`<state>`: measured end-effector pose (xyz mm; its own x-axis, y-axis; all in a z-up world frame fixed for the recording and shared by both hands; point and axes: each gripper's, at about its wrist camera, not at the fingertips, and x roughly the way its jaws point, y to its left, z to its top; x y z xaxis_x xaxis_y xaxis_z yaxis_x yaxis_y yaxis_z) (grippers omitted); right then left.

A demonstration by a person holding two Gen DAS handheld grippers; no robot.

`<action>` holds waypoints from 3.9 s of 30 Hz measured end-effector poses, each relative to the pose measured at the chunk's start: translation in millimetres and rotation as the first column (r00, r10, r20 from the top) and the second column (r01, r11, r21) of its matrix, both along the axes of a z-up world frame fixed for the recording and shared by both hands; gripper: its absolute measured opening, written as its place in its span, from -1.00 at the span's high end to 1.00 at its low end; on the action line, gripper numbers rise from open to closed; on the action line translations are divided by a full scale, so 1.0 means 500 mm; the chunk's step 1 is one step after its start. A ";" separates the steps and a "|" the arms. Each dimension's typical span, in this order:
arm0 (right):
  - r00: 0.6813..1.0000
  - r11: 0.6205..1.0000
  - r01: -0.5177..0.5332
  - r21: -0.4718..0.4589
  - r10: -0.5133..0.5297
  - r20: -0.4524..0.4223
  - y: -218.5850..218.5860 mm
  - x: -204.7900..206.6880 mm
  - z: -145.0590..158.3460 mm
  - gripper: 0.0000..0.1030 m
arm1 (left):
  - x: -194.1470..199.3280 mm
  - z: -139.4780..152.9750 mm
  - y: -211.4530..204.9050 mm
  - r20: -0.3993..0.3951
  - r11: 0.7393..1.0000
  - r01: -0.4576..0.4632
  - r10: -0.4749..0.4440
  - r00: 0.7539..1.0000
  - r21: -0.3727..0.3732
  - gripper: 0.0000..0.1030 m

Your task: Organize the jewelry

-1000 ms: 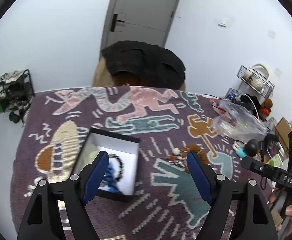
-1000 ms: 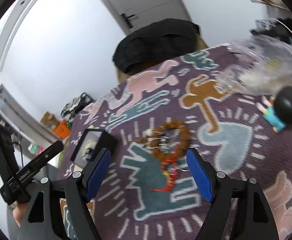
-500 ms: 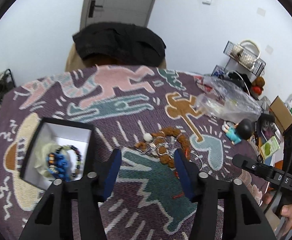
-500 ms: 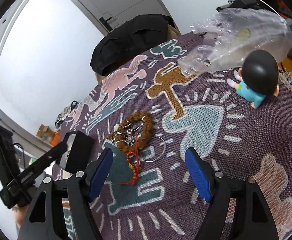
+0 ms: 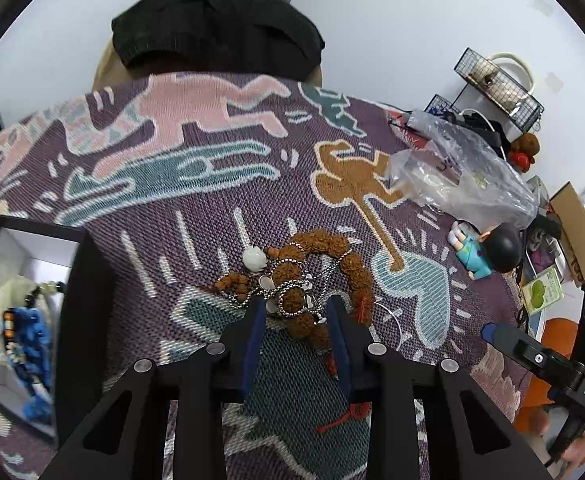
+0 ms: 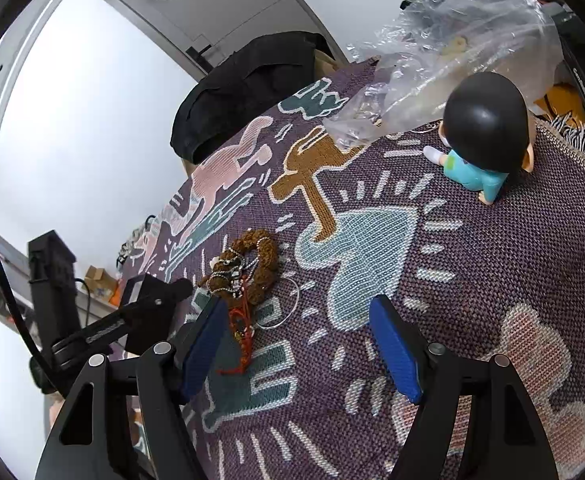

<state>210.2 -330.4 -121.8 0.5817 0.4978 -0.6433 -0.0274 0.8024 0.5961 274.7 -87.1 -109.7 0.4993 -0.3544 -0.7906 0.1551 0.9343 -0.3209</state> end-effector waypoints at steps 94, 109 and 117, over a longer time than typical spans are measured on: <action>0.999 0.997 0.042 0.069 -0.040 -0.029 -0.056 0.003 -0.030 -0.44 | 0.045 0.019 -0.077 -0.049 0.988 0.062 -0.055 0.997 0.143 -0.18; 0.999 0.997 0.035 0.062 -0.033 -0.032 -0.046 0.006 -0.039 -0.44 | 0.053 -0.010 -0.113 -0.095 0.982 0.100 -0.086 0.992 0.158 0.27; 0.998 0.996 0.052 0.072 -0.049 -0.038 -0.067 0.004 -0.046 -0.44 | 0.070 -0.039 -0.121 -0.132 0.969 0.059 -0.028 0.991 0.239 0.27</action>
